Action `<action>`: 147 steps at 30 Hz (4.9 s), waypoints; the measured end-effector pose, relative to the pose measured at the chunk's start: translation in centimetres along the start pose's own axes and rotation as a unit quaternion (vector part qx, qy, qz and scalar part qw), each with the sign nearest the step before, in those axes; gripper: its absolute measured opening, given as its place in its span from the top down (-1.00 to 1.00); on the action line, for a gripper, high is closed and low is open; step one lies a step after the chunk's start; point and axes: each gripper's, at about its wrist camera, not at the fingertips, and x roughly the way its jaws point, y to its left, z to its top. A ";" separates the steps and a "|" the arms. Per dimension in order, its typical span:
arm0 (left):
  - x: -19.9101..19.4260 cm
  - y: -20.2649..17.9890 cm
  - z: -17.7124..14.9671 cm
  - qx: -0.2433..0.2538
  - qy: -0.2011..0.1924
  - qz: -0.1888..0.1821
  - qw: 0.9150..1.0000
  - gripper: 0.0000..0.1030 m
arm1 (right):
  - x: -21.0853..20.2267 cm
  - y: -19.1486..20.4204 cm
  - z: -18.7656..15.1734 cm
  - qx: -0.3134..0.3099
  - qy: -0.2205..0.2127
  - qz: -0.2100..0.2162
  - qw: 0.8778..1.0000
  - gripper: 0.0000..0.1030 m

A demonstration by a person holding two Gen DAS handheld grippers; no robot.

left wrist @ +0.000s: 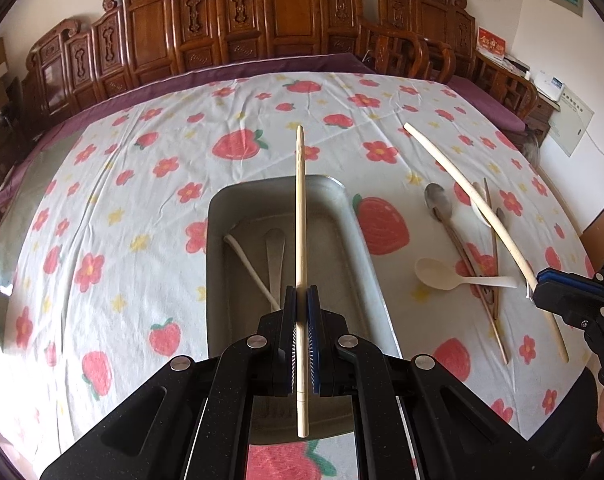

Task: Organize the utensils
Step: 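Carry both chopsticks to the metal tray while the left tool releases its chopstick inside, then lower the chopstick into the metal tray and open the right tool, then move the open right tool back toward the remaining utensils, then grasp the white plastic spoon by its handle with the right tool, then grasp a wooden chopstick with the left tool while the right tool holds the white spoon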

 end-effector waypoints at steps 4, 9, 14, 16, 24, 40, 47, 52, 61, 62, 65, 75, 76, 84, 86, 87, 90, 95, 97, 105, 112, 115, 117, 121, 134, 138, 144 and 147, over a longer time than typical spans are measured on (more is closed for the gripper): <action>0.7 0.7 -0.5 -0.008 0.006 -0.003 1.000 0.91 | 0.6 0.7 0.3 0.003 0.001 0.004 1.000 0.88; 1.1 1.6 -0.9 -0.018 0.010 -0.006 1.000 0.91 | 1.5 1.6 0.9 0.007 0.003 0.010 1.000 0.88; 0.3 2.4 -0.9 -0.023 -0.002 -0.011 1.000 0.77 | 2.7 2.3 1.5 0.013 0.007 0.013 1.000 0.88; -0.1 2.8 -0.9 -0.023 -0.008 -0.011 1.000 0.72 | 3.3 2.5 1.7 0.019 0.009 0.015 1.000 0.88; -2.1 5.1 -1.5 -0.029 -0.028 -0.010 0.999 0.72 | 6.3 4.0 2.8 0.044 0.016 0.026 0.999 0.88; -3.6 7.9 -2.7 -0.044 -0.039 -0.007 0.998 0.72 | 9.9 5.2 3.5 0.079 0.021 0.024 0.996 0.88; -3.7 7.8 -2.8 -0.041 -0.040 -0.005 0.998 0.72 | 10.2 5.3 3.5 0.077 0.020 0.026 0.997 0.88; -3.8 7.6 -2.8 -0.040 -0.040 -0.006 0.998 0.72 | 9.9 5.3 3.6 0.075 0.016 0.033 0.997 0.88; -4.7 6.2 -2.7 -0.033 -0.048 -0.016 0.998 0.72 | 5.9 3.9 2.6 0.046 -0.010 0.026 0.999 0.88; -4.9 5.8 -2.6 -0.030 -0.051 -0.019 0.998 0.72 | 5.3 3.6 2.3 0.040 -0.013 0.023 0.999 0.88; -5.4 4.3 -2.6 -0.017 -0.058 -0.027 0.998 0.65 | 3.0 1.9 0.9 0.027 -0.019 0.010 0.999 0.88; -5.6 -1.9 -2.6 0.014 -0.067 -0.066 0.995 0.30 | -1.8 -6.3 -4.1 0.026 -0.004 -0.064 0.998 0.88; -5.6 -2.7 -2.6 0.018 -0.068 -0.071 0.995 0.29 | -2.1 -7.0 -4.6 0.027 -0.002 -0.072 0.997 0.88; -4.4 -7.1 -3.0 0.033 -0.059 -0.096 0.993 0.20 | -2.0 -10.8 -7.4 0.043 0.011 -0.080 0.996 0.84; -4.0 -8.1 -3.2 0.041 -0.053 -0.096 0.993 0.20 | -1.5 -10.9 -7.5 0.038 0.013 -0.072 0.997 0.55; -3.9 -8.3 -3.4 0.043 -0.052 -0.096 0.993 0.20 | -1.1 -10.8 -7.4 0.034 0.016 -0.066 0.997 0.47; -3.6 -8.9 -3.6 0.046 -0.047 -0.094 0.993 0.20 | 0.4 -10.4 -6.8 0.019 0.025 -0.054 0.998 0.46; -3.7 -9.1 -4.0 0.047 -0.045 -0.094 0.993 0.20 | 3.2 -9.1 -5.1 -0.016 0.047 -0.021 0.999 0.47; -3.8 -9.1 -4.1 0.047 -0.045 -0.094 0.993 0.20 | 4.5 -8.4 -4.4 -0.032 0.058 -0.009 0.998 0.47; -4.1 -8.0 -4.5 0.038 -0.046 -0.092 0.994 0.20 | 9.0 -7.4 -3.2 -0.086 0.117 -0.020 0.989 0.47; -4.0 -7.5 -4.7 0.035 -0.043 -0.090 0.994 0.20 | 10.4 -6.9 -2.7 -0.119 0.161 -0.021 0.980 0.48; -4.1 -7.6 -4.8 0.034 -0.043 -0.091 0.994 0.20 | 10.1 -5.9 -3.2 -0.141 0.156 -0.024 0.977 0.77; -4.1 -7.7 -4.8 0.035 -0.042 -0.092 0.994 0.20 | 10.1 -5.8 -3.3 -0.138 0.155 -0.029 0.978 0.80; -4.1 -8.1 -4.9 0.040 -0.041 -0.092 0.994 0.20 | 9.8 -6.0 -3.4 -0.121 0.156 -0.028 0.980 0.84; -4.3 -9.0 -4.8 0.048 -0.043 -0.096 0.993 0.20 | 8.1 -7.0 -4.7 -0.085 0.141 -0.025 0.986 0.84; -4.1 -9.2 -4.7 0.049 -0.041 -0.095 0.993 0.20 | 6.4 -7.8 -4.1 -0.053 0.109 -0.016 0.992 0.85; -3.3 -10.7 -4.2 0.052 -0.037 -0.094 0.994 0.20 | 3.0 -9.9 -4.4 -0.009 0.080 -0.037 0.996 0.85; -2.4 -11.7 -3.6 0.050 -0.031 -0.099 0.993 0.20 | 1.6 -10.8 -5.0 0.007 0.073 -0.048 0.996 0.84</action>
